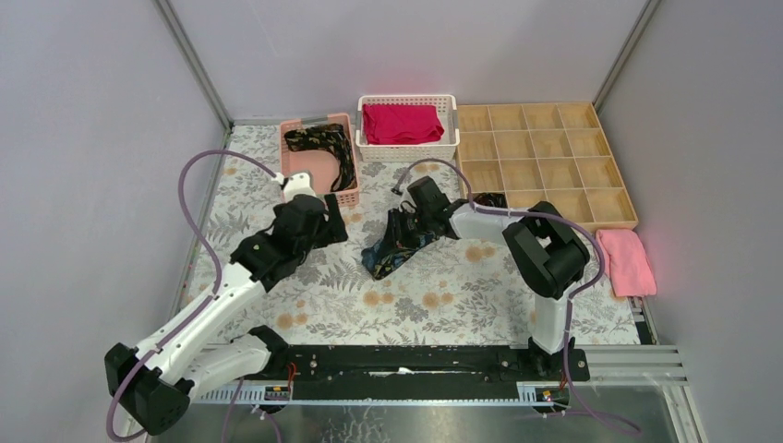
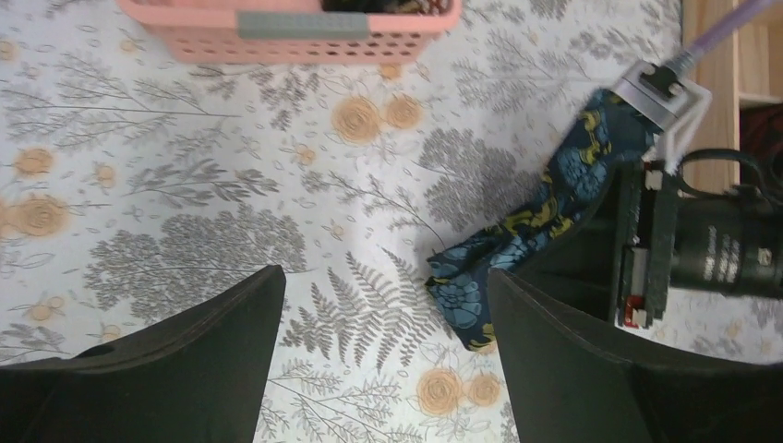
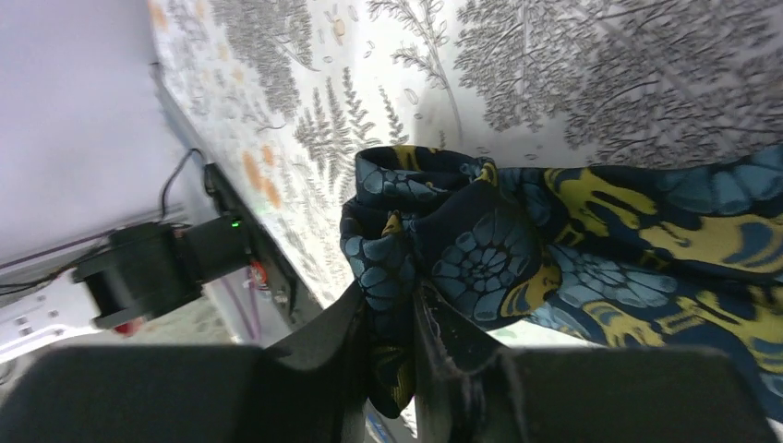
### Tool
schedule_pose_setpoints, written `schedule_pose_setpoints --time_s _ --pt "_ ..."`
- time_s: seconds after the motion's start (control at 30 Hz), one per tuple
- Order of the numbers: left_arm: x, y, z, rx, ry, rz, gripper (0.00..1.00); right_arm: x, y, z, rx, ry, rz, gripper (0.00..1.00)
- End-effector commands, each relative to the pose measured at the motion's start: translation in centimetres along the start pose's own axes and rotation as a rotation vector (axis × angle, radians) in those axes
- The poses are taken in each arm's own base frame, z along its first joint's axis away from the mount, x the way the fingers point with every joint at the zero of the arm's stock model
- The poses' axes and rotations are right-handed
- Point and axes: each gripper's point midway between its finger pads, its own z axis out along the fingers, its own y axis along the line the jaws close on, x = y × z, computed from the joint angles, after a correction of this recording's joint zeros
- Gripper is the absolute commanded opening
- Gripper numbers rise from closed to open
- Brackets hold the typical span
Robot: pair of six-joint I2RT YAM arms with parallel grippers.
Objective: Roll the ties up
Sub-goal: Roll the tie at the center of the board.
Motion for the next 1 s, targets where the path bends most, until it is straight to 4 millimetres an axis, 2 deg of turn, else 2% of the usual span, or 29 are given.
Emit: schedule_pose_setpoints --time_s 0.0,0.1,0.23,0.4,0.5,0.8,0.97 --pt "1.0 -2.1 0.3 0.053 -0.033 0.006 0.9 -0.3 3.9 -0.5 -0.266 0.01 0.053 0.25" --pt "2.1 -3.3 1.1 0.084 -0.062 0.055 0.93 -0.2 3.5 -0.9 -0.333 0.01 0.094 0.25" --pt "3.9 -5.4 2.1 0.18 -0.071 0.13 0.96 -1.1 3.4 -2.6 -0.477 -0.005 0.237 0.25" --pt "6.1 -5.5 4.3 0.146 -0.026 0.259 0.99 -1.4 2.1 -3.5 -0.564 0.01 0.334 0.25" --pt "6.6 -6.7 5.2 0.174 -0.008 0.3 0.99 -1.2 2.1 -3.6 -0.605 0.034 0.352 0.24" --pt "6.5 -9.9 7.1 0.281 -0.028 0.501 0.99 -0.9 2.3 -4.2 -0.688 0.076 0.376 0.24" --pt "8.7 -10.9 7.2 0.359 0.094 0.614 0.99 -1.0 2.1 -4.1 -0.699 0.08 0.384 0.24"
